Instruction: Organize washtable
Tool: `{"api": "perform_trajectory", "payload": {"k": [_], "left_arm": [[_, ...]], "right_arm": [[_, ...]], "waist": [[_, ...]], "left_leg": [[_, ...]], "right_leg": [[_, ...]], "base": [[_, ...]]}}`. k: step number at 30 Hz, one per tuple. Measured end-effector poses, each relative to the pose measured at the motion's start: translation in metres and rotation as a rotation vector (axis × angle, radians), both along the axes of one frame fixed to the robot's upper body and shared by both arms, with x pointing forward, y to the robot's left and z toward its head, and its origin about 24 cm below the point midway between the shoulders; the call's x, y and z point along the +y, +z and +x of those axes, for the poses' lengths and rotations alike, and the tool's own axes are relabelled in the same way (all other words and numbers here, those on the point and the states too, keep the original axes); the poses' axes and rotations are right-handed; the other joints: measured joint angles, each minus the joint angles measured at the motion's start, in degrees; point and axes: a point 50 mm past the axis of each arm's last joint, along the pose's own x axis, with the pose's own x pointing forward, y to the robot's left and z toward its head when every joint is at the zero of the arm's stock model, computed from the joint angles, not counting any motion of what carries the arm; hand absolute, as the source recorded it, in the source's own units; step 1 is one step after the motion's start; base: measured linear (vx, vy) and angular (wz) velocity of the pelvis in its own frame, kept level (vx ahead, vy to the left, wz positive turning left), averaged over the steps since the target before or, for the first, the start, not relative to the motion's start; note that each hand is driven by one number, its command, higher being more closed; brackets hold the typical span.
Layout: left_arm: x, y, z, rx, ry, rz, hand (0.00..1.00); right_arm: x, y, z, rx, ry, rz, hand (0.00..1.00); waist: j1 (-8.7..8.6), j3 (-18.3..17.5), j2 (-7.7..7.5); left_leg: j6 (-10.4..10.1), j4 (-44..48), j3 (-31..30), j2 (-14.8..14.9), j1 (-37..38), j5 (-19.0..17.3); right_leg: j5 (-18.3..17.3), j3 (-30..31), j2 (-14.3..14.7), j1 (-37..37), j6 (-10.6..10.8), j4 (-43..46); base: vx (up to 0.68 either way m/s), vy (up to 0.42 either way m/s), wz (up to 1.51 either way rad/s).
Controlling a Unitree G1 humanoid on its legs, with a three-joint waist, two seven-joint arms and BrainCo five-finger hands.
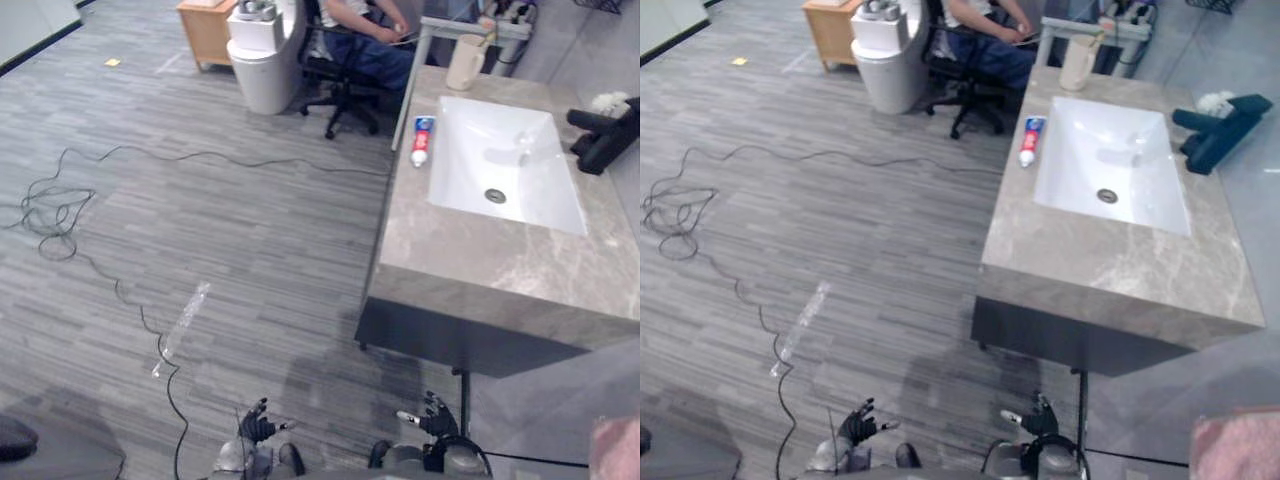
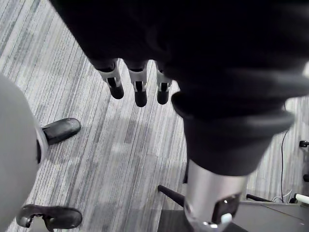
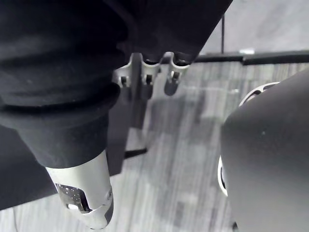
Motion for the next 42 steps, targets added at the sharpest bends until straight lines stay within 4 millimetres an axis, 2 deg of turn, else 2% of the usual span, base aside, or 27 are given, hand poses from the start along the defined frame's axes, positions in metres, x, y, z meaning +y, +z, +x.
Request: {"api": "perform_trajectory", "payload": {"k": [2, 4, 6, 8, 10, 11, 14, 16, 17, 18, 19, 20, 21, 22, 23, 26, 28, 29, 30, 31, 32, 33, 34, 35, 37, 39, 42], "left_arm": [[0.002, -0.001, -0.002, 0.004, 0.0, 0.006, 0.0], [0.009, -0.001, -0.003, 0.008, 0.002, 0.025, 0.0], [0.014, -0.002, -0.005, 0.023, 0.012, 0.038, 0.0], [0.021, -0.002, -0.007, 0.031, 0.045, 0.046, 0.0], [0.025, -0.001, -0.008, 0.029, 0.071, 0.055, 0.0], [0.031, 0.0, -0.006, 0.02, 0.087, 0.071, 0.0], [0.034, 0.0, -0.005, 0.018, 0.11, 0.074, 0.0], [0.035, 0.002, -0.001, 0.002, 0.129, 0.071, 0.0], [0.035, 0.004, 0.004, -0.019, 0.128, 0.07, 0.0], [0.029, 0.004, 0.006, -0.032, 0.145, 0.052, 0.0], [0.031, 0.005, 0.006, -0.034, 0.162, 0.052, 0.0], [0.031, 0.005, 0.007, -0.035, 0.176, 0.05, 0.0], [0.032, 0.006, 0.009, -0.041, 0.179, 0.052, 0.0], [0.033, 0.006, 0.01, -0.045, 0.188, 0.05, 0.0], [0.033, 0.006, 0.009, -0.042, 0.196, 0.047, 0.0], [0.027, 0.005, 0.011, -0.035, 0.171, 0.037, 0.0], [0.021, 0.003, 0.011, -0.026, 0.161, 0.024, 0.0], [0.015, 0.0, 0.006, -0.008, 0.172, 0.004, 0.0], [0.012, -0.001, 0.003, -0.003, 0.18, -0.005, 0.0], [0.011, 0.0, 0.004, -0.008, 0.188, -0.012, 0.0], [0.013, 0.0, 0.002, -0.018, 0.233, -0.019, 0.0], [0.011, 0.003, 0.005, -0.045, 0.29, -0.04, 0.0], [0.01, 0.003, 0.004, -0.051, 0.3, -0.046, 0.0], [0.009, 0.003, 0.0, -0.054, 0.315, -0.051, 0.0], [0.013, 0.003, -0.007, -0.05, 0.349, -0.055, 0.0], [0.014, 0.005, -0.005, -0.076, 0.363, -0.058, 0.0], [0.019, 0.01, 0.005, -0.113, 0.372, -0.057, 0.0]], "right_arm": [[-0.001, 0.001, 0.003, -0.01, 0.007, 0.002, 0.0], [0.001, 0.001, 0.003, -0.01, 0.012, 0.011, 0.0], [0.002, 0.001, 0.002, -0.005, 0.021, 0.011, 0.0], [0.004, -0.001, 0.0, 0.005, 0.025, 0.016, 0.0], [0.008, -0.001, -0.001, 0.007, 0.021, 0.029, 0.0], [0.013, -0.003, -0.004, 0.016, 0.014, 0.047, 0.0], [0.015, -0.002, -0.003, 0.005, -0.051, 0.078, 0.0], [0.013, -0.004, -0.007, 0.014, -0.076, 0.081, 0.0], [0.01, -0.005, -0.014, 0.03, -0.104, 0.081, 0.0], [0.005, -0.003, -0.01, 0.006, -0.114, 0.074, 0.0], [0.004, -0.001, -0.008, -0.008, -0.112, 0.07, 0.0], [0.005, 0.0, -0.007, -0.017, -0.11, 0.072, 0.0], [0.007, 0.001, -0.006, -0.027, -0.106, 0.074, 0.0], [0.008, 0.002, -0.005, -0.036, -0.103, 0.075, 0.0], [0.008, 0.001, -0.007, -0.033, -0.108, 0.077, 0.0], [0.005, 0.004, -0.001, -0.064, -0.112, 0.078, 0.0], [0.002, 0.006, 0.0, -0.083, -0.149, 0.097, 0.0], [-0.004, 0.007, 0.001, -0.103, -0.182, 0.093, 0.0], [-0.007, 0.007, -0.001, -0.102, -0.199, 0.088, 0.0], [-0.008, 0.007, -0.002, -0.099, -0.203, 0.086, 0.0], [-0.009, 0.006, -0.006, -0.089, -0.205, 0.082, 0.0], [-0.016, 0.01, -0.003, -0.104, -0.199, 0.064, 0.0], [-0.018, 0.011, -0.002, -0.107, -0.191, 0.057, 0.0], [-0.017, 0.01, 0.001, -0.093, -0.158, 0.05, 0.0], [-0.012, 0.008, -0.001, -0.073, -0.123, 0.054, 0.0], [-0.01, 0.006, -0.003, -0.053, -0.117, 0.055, 0.0], [0.0, 0.008, 0.005, -0.064, -0.08, 0.072, 0.0]], "waist": [[-0.19, 0.12, 0.31], [-0.31, 0.3, 0.17], [-0.38, 0.29, -1.05], [0.36, 0.4, -1.24], [0.38, 0.27, -2.06], [0.59, -0.07, -4.03], [0.44, 0.8, -4.57], [1.17, 0.65, -5.61], [1.88, 0.7, -6.45], [1.81, 1.32, -5.26], [1.88, 1.61, -4.59], [1.83, 2.18, -3.75], [1.82, 2.31, -4.05], [2.3, 2.38, -4.7], [2.43, 2.41, -4.79], [1.49, 2.41, -4.47], [0.16, 2.44, -3.99], [-1.31, 2.63, -2.66], [-1.53, 2.53, -2.25], [-1.59, 2.51, -2.07], [-1.77, 2.36, -2.15], [-1.03, 2.48, 0.44], [-0.73, 2.38, 1.46], [0.75, 2.72, 3.3], [2.24, 3.23, 2.53], [3.62, 3.2, 2.13], [4.67, 3.77, 0.53]], "left_leg": [[0.91, 0.04, -3.97, -0.25, -1.05, -0.12], [3.25, -0.23, -8.43, -0.14, -2.38, 0.51], [3.5, -0.43, -11.96, -0.84, -3.39, 0.94], [3.41, -0.45, -13.87, -1.16, -4.71, 1.25], [3.4, -0.46, -14.48, -2.15, -6.09, 1.25], [3.35, -0.46, -14.34, -4.44, -7.28, 1.79], [3.93, -0.26, -13.44, -5.16, -7.64, 2.29], [6.07, 4.37, -10.14, -6.11, -9.5, 0.71], [7.39, 11.43, -6.13, -6.95, -11.5, -3.06], [7.67, 18.73, -5.15, -6.03, -13.76, -8.82], [8.27, 20.62, -6.1, -5.38, -14.34, -10.77], [9.32, 20.91, -7.69, -5.07, -12.29, -12.47], [9.65, 20.83, -8.29, -4.83, -11.32, -13.1], [9.9, 19.44, -8.46, -4.57, -9.08, -13.82], [9.86, 17.15, -8.45, -4.57, -6.65, -14.19], [9.38, 11.52, -8.57, -5.6, -2.41, -14.15], [9.04, 8.27, -10.45, -7.22, 1.7, -14.29], [7.38, 7.61, -12.15, -7.3, 4.74, -15.24], [6.57, 10.06, -12.37, -7.66, 5.49, -15.77], [5.09, 13.2, -11.61, -7.83, 5.35, -16.66], [2.75, 29.44, -8.0, -8.91, 1.37, -18.37], [2.37, 49.19, -4.54, -5.02, -5.03, -16.48], [2.39, 52.71, -4.14, -3.7, -6.27, -16.12], [4.02, 62.82, -0.88, 1.02, -9.69, -17.44], [4.63, 66.71, 0.05, 4.26, -12.53, -17.83], [4.64, 64.13, -0.6, 6.8, -16.58, -18.1], [3.49, 49.2, -3.7, 6.16, -23.71, -18.77]], "right_leg": [[-0.08, 9.86, 1.27, -3.45, -0.52, 6.67], [-0.37, 19.76, 2.92, -6.61, -1.43, 11.79], [-1.12, 21.44, 2.81, -4.02, -1.23, 9.4], [-1.28, 20.87, 2.59, -1.94, -1.04, 5.99], [-2.31, 20.85, 1.61, -0.61, 0.49, 1.88], [-5.73, 21.0, -0.4, 0.36, 2.94, -2.07], [-6.66, 19.2, -1.64, 0.37, 4.35, -2.9], [-7.95, 17.56, -4.55, 1.08, 7.47, -2.46], [-7.16, 15.37, -6.89, 2.56, 12.13, -0.81], [-5.94, 17.22, -6.58, -1.24, 10.76, 10.02], [-4.6, 18.73, -6.15, -3.7, 9.13, 16.38], [-0.34, 21.42, -4.85, -9.56, 5.23, 28.48], [-1.92, 22.05, -3.67, -11.34, 4.9, 32.09], [-6.13, 21.12, -1.25, -14.21, 4.38, 34.68], [-8.27, 18.41, 0.75, -16.86, 3.44, 33.42], [-8.73, 11.08, 4.66, -22.21, 1.49, 23.13], [-6.52, 9.81, 7.88, -23.69, -1.7, 16.91], [-5.79, 8.52, 9.41, -23.19, -3.98, 17.1], [-4.98, 6.87, 9.97, -22.3, -5.88, 17.06], [-4.41, 5.91, 10.48, -21.51, -6.91, 16.74], [-0.01, 5.35, 13.2, -17.15, -11.88, 10.53], [-0.34, 6.17, 15.18, -12.91, -14.59, 6.62], [-0.51, 7.38, 15.88, -12.19, -14.82, 6.23], [-3.11, 11.32, 17.64, -8.41, -14.65, 5.83], [-5.68, 16.56, 17.45, -2.35, -13.87, 4.7], [-7.01, 21.76, 15.96, 2.96, -12.14, 2.13], [-7.65, 30.16, 10.87, 9.36, -11.06, -1.47]], "base": [[-0.08, 0.053, 0.67], [-0.07, 0.017, 1.02], [-0.05, -0.061, 1.12], [-0.09, -0.029, 0.75], [-0.07, -0.023, 0.38], [-0.05, -0.02, 0.18], [-0.04, 0.013, 0.27], [0.07, 0.103, 0.49], [0.21, 0.192, 0.64], [0.18, 0.167, 0.59], [0.16, 0.18, 0.45], [0.17, 0.153, 0.29], [0.3, 0.225, 0.29], [0.37, 0.218, 0.11], [0.31, 0.176, -0.04], [0.36, 0.167, -0.07], [0.52, 0.146, 0.56], [0.74, 0.158, 0.98], [0.67, 0.119, 0.85], [0.71, 0.099, 0.76], [0.85, 0.057, 0.55], [0.7, 0.035, 0.27], [0.68, 0.081, -0.61], [0.7, 0.124, -1.15], [0.76, 0.139, -1.26], [0.66, 0.207, -1.16], [0.62, 0.342, -1.36]]}}
